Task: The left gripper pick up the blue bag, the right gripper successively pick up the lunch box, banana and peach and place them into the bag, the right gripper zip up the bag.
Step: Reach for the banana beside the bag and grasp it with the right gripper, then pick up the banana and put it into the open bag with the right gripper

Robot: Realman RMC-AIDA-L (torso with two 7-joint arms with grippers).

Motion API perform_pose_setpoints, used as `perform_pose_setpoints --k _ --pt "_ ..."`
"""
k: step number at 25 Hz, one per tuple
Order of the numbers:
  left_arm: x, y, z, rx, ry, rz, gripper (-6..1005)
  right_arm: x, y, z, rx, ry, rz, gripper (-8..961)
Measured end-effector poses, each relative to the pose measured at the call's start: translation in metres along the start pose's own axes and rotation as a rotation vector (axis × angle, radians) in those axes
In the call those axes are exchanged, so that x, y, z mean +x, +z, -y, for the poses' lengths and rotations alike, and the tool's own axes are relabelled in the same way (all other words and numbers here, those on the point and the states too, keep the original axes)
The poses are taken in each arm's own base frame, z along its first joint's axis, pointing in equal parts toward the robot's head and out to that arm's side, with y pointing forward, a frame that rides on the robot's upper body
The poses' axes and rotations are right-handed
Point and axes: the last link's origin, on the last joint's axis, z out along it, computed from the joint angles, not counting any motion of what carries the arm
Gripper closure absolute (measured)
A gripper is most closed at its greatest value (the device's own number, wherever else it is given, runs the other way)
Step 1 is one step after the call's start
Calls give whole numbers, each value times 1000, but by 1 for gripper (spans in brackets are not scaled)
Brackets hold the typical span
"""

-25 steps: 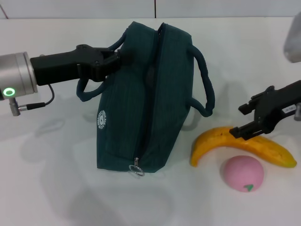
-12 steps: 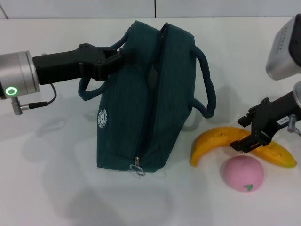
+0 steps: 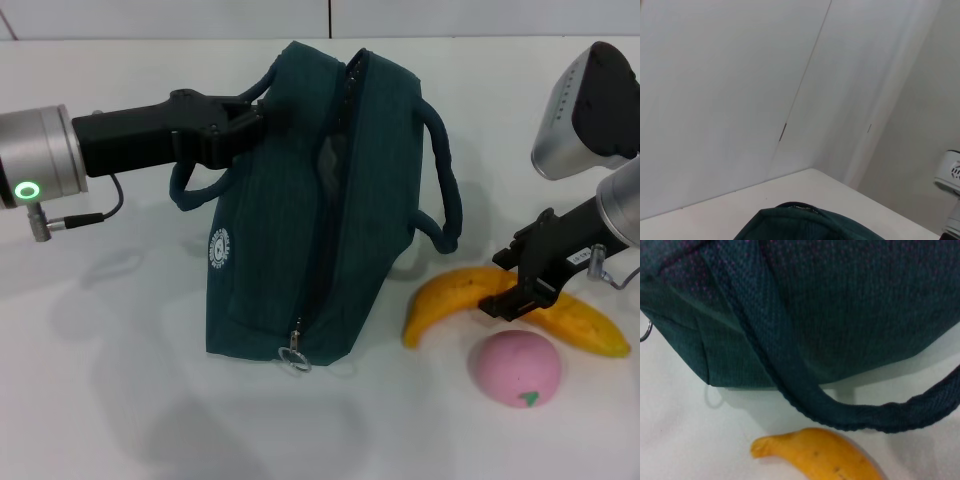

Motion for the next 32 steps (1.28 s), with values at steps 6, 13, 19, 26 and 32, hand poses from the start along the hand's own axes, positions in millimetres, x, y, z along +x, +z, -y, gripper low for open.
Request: perform_pose_setpoints --k 6,13,19,26,32 --pt "0 -1 0 1 1 1 952 -1 -1 2 7 0 4 349" --pt "-1 -4 2 9 0 2 948 9 -23 15 88 68 110 506" --pt "0 -8 3 17 0 -8 946 37 -58 29 200 213 263 524" --pt "0 -14 4 31 8 -40 943 55 -83 46 345 335 457 524" --pt "-1 -14 3 30 6 -42 940 45 -92 54 377 323 685 524"
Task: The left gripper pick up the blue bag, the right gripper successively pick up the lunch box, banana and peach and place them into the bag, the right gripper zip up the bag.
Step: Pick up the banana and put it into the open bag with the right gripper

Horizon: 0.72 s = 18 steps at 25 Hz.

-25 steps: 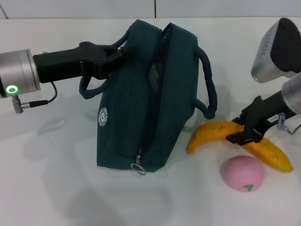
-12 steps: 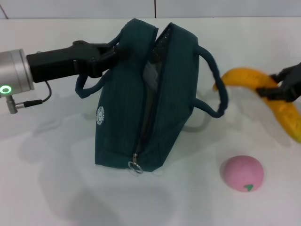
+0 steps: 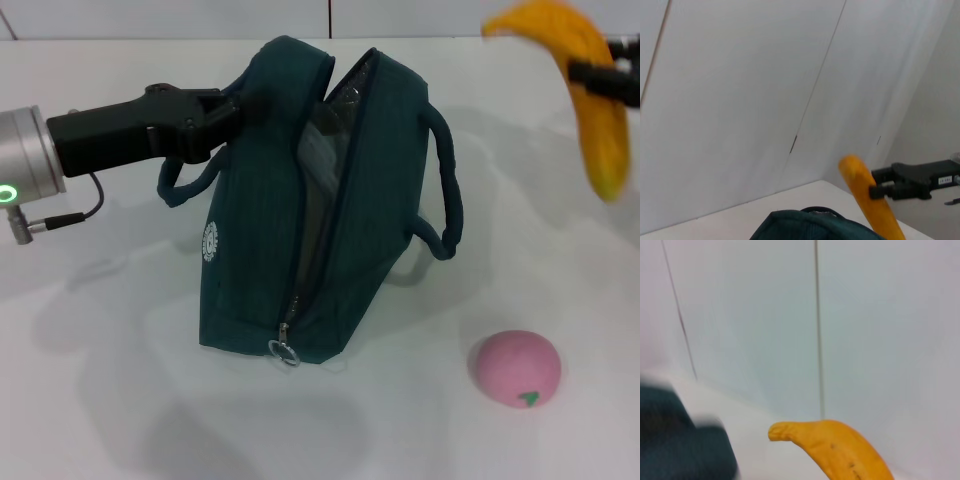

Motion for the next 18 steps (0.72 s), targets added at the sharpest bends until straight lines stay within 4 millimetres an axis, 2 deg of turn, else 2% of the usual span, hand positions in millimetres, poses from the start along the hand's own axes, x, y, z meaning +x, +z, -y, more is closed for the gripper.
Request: perform_pose_setpoints --k 2,3,9,14,18 --pt "0 0 -1 -5 -1 -5 939 -7 2 -5 -62 29 162 523" --pt "1 1 -2 -12 -1 -11 939 -7 2 -5 -62 29 162 523" --pt "5 1 -8 -50 -3 -41 936 -25 6 -27 -291 80 421 523" --pt "6 4 -10 -65 -3 -46 934 -27 29 -47 -468 162 511 523" --pt "6 7 -11 -72 5 -42 932 -22 50 -60 -545 207 550 523"
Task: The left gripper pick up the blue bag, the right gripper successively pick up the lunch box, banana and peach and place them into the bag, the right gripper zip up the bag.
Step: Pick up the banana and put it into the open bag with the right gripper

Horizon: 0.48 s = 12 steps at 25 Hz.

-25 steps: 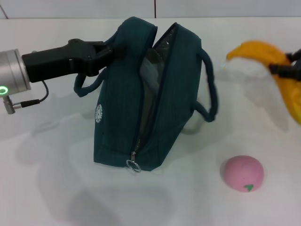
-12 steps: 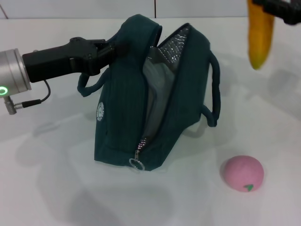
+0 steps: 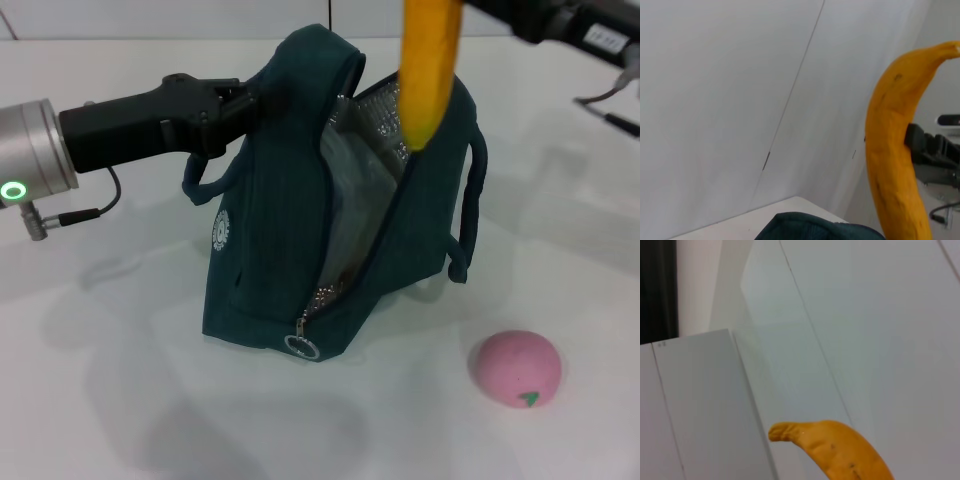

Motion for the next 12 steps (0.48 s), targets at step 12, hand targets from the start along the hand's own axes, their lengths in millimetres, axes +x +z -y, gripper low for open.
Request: perform_pose_setpoints --k 12 --pt "0 10 2 -17 -19 4 926 37 17 -15 -70 32 -9 524"
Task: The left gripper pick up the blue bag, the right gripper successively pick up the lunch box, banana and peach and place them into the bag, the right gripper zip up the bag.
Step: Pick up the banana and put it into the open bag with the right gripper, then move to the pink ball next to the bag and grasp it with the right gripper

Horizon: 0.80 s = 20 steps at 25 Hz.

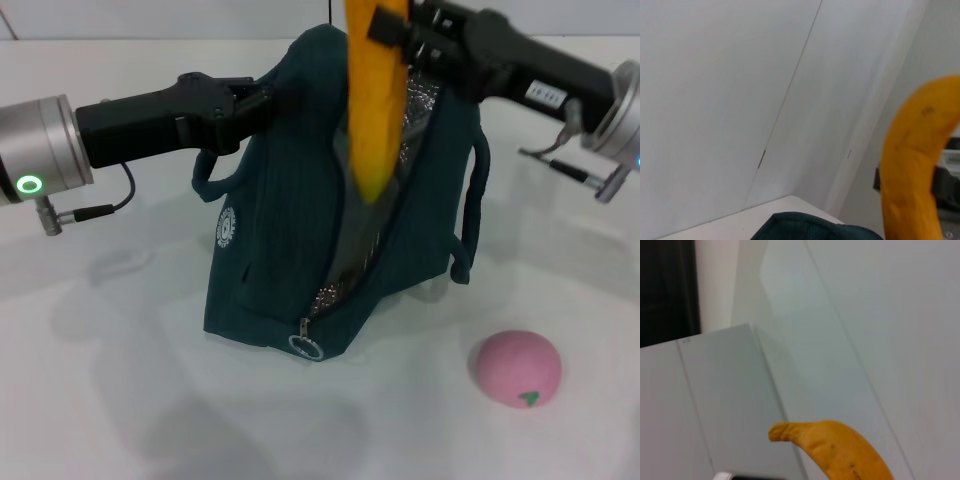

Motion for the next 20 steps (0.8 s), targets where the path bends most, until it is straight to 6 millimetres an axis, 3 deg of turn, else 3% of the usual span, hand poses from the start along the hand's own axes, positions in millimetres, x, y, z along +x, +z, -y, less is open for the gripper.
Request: perform_pose_setpoints --k 6,14,20 --pt "0 -2 1 5 0 1 924 18 1 -12 -33 -29 -36 524" --pt "-1 -4 2 11 -2 1 920 27 -8 -12 -1 -36 -49 334" --pt "-3 -8 2 20 -7 4 917 19 -21 -10 27 -71 -13 227"
